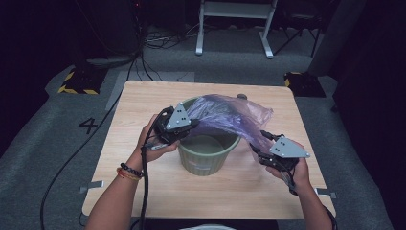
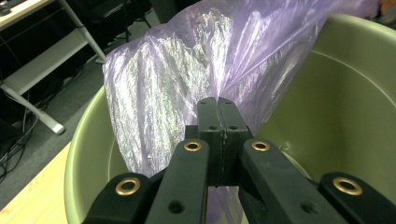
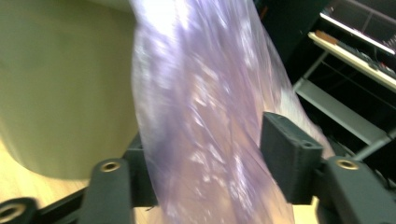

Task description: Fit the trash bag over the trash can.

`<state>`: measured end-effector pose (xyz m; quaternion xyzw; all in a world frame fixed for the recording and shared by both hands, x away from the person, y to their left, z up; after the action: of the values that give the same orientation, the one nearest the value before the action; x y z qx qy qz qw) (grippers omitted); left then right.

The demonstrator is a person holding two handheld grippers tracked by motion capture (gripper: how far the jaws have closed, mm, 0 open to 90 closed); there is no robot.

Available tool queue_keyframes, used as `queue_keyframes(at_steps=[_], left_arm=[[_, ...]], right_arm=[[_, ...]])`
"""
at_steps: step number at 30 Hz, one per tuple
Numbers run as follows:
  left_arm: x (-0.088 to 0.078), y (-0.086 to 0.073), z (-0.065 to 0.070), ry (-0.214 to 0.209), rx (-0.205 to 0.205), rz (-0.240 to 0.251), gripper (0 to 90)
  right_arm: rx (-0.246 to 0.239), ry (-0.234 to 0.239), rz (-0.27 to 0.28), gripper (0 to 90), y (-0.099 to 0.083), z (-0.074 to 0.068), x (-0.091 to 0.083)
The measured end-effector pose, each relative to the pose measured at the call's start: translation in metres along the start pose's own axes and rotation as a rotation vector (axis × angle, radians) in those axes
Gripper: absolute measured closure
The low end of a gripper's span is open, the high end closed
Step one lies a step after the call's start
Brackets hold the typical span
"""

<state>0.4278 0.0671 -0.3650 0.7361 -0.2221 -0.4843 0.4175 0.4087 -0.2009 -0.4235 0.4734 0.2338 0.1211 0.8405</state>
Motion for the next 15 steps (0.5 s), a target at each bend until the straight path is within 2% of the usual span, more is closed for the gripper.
queue_keyframes(at_steps=[2, 3, 4, 7, 11, 14, 15], left_arm=[[0.000, 0.000, 0.000, -0.002, 0.002, -0.001, 90.0], [0.000, 0.000, 0.000, -0.005, -0.002, 0.002, 90.0], [-0.001, 0.000, 0.000, -0.007, -0.005, 0.005, 90.0], [-0.002, -0.001, -0.001, -0.023, -0.021, 0.021, 89.9], [-0.004, -0.002, -0.003, -0.027, -0.038, 0.044, 89.0], [-0.005, 0.000, -0.003, -0.027, -0.061, 0.065, 71.2], [-0.006, 0.001, -0.002, -0.037, -0.066, 0.077, 69.1]], right_arm=[[0.011, -0.002, -0.015, 57.0, -0.009, 0.002, 0.003], [0.019, 0.001, -0.013, 59.4, -0.011, 0.002, 0.004], [0.008, -0.008, 0.005, 67.4, -0.012, 0.003, 0.003], [0.003, -0.020, 0.029, 80.6, -0.011, 0.005, 0.002], [0.036, -0.035, 0.058, 87.9, -0.007, 0.010, -0.001], [0.058, -0.057, 0.088, 88.5, -0.002, 0.014, -0.005], [0.064, -0.066, 0.098, 88.6, 0.001, 0.016, -0.006]])
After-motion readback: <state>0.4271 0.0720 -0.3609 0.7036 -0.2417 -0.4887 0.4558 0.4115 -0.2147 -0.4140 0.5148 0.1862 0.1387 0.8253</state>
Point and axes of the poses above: each handheld gripper's, and its own axes: x roughly forward along the jaws, y roughly out of its top, z roughly to its right, the point moved 7 cm from there along x, roughly forward along the jaws, and after that the axes turned 9 degrees about -y, right-handed, at the moved point
